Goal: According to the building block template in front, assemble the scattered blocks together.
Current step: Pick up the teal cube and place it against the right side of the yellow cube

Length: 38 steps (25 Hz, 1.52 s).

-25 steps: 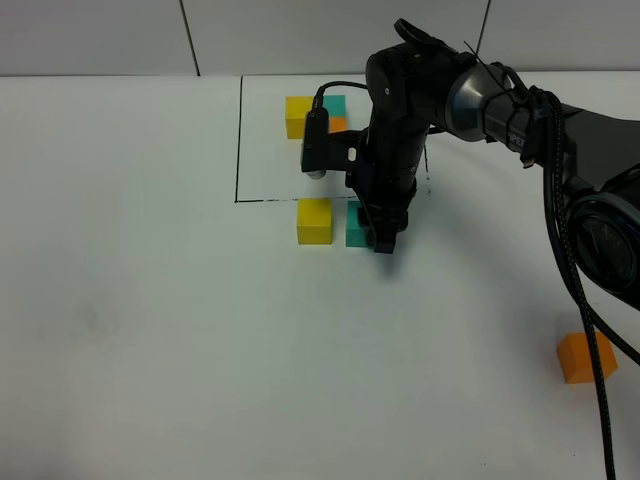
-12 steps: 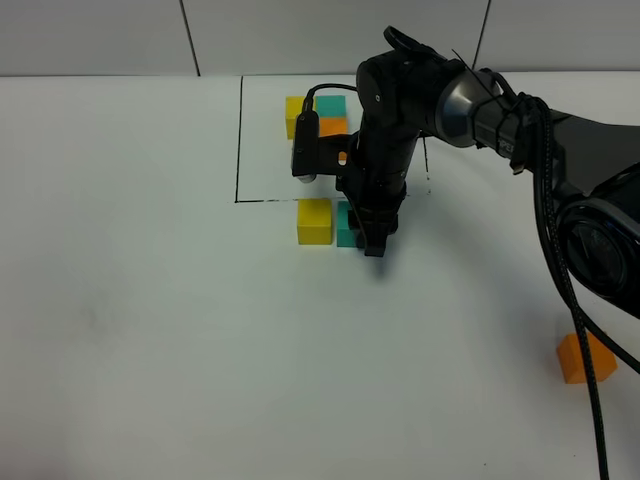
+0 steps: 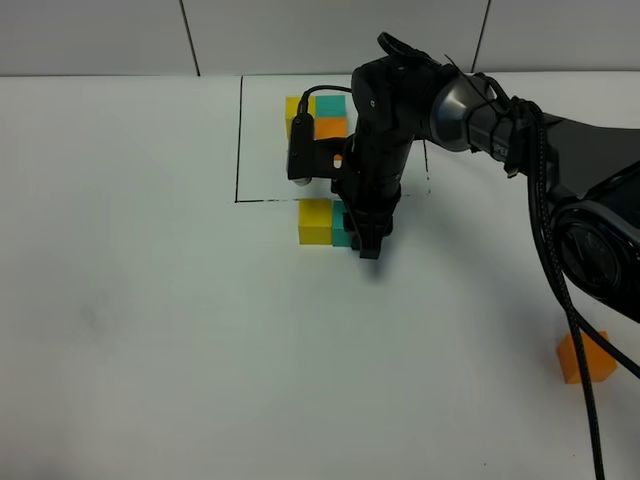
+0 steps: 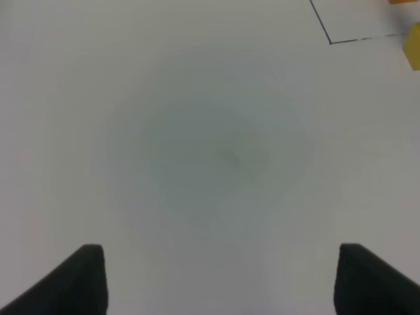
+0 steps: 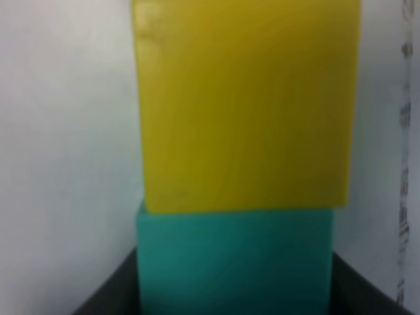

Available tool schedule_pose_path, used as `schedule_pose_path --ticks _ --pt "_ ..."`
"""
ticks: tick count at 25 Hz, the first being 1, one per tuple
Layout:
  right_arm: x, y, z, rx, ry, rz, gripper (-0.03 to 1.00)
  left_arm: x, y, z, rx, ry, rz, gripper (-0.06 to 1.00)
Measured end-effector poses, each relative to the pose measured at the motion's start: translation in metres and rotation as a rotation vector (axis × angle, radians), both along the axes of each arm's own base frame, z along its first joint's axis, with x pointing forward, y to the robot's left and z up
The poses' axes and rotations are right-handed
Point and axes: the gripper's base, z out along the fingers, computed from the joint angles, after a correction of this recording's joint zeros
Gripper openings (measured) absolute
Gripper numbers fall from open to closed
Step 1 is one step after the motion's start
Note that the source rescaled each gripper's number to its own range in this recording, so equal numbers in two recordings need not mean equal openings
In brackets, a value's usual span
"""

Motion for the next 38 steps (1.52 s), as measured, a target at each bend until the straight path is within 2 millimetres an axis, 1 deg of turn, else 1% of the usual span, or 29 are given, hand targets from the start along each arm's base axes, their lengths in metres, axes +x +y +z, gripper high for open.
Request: schedule_pose_path --ticks 14,24,38 --pt "0.0004 -0.0003 -0.0021 -0.011 -0.005 0.006 0.0 0.0 0.0 0.0 0.0 0.0 0.0 0.64" --pt "0.0002 -0.0001 -0.0021 -0.021 -0.011 0.045 0.0 0.0 0.0 0.0 0.0 0.0 0.0 0.64" --pt "0.0005 -0.0022 -0.0005 -0.023 -0.007 0.043 0.0 0.0 0.0 0.0 0.0 0.0 0.0 0.64"
